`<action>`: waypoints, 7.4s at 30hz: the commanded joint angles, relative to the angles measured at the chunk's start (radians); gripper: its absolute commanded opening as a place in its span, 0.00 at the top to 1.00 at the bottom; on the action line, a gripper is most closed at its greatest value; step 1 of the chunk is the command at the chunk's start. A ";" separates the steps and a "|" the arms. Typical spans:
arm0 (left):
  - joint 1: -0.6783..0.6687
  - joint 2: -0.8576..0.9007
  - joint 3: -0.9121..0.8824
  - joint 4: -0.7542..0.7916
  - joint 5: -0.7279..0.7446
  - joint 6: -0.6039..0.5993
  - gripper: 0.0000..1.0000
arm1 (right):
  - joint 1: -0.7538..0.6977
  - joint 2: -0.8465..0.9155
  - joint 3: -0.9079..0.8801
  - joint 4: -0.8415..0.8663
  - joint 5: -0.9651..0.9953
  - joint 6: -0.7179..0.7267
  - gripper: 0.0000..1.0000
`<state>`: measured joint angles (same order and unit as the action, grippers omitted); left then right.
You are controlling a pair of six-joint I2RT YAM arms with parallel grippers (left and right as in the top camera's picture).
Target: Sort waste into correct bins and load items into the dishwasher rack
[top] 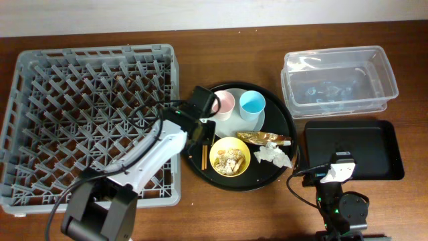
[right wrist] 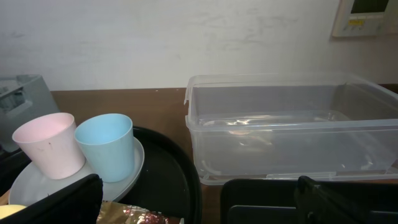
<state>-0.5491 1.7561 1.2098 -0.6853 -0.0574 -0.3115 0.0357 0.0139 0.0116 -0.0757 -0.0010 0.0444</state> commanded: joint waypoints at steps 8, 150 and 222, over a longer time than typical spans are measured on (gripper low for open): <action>-0.046 0.097 0.003 0.053 -0.101 -0.064 0.75 | 0.004 -0.005 -0.006 -0.005 0.006 -0.003 0.01; 0.014 0.129 0.015 0.111 -0.119 -0.115 0.84 | 0.004 -0.005 -0.006 -0.005 0.006 -0.003 0.01; 0.016 0.185 0.108 0.114 -0.036 -0.114 1.00 | 0.004 -0.005 -0.006 -0.005 0.006 -0.003 0.01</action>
<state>-0.5407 1.9583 1.2465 -0.5636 -0.1089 -0.4168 0.0357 0.0139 0.0116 -0.0757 -0.0010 0.0444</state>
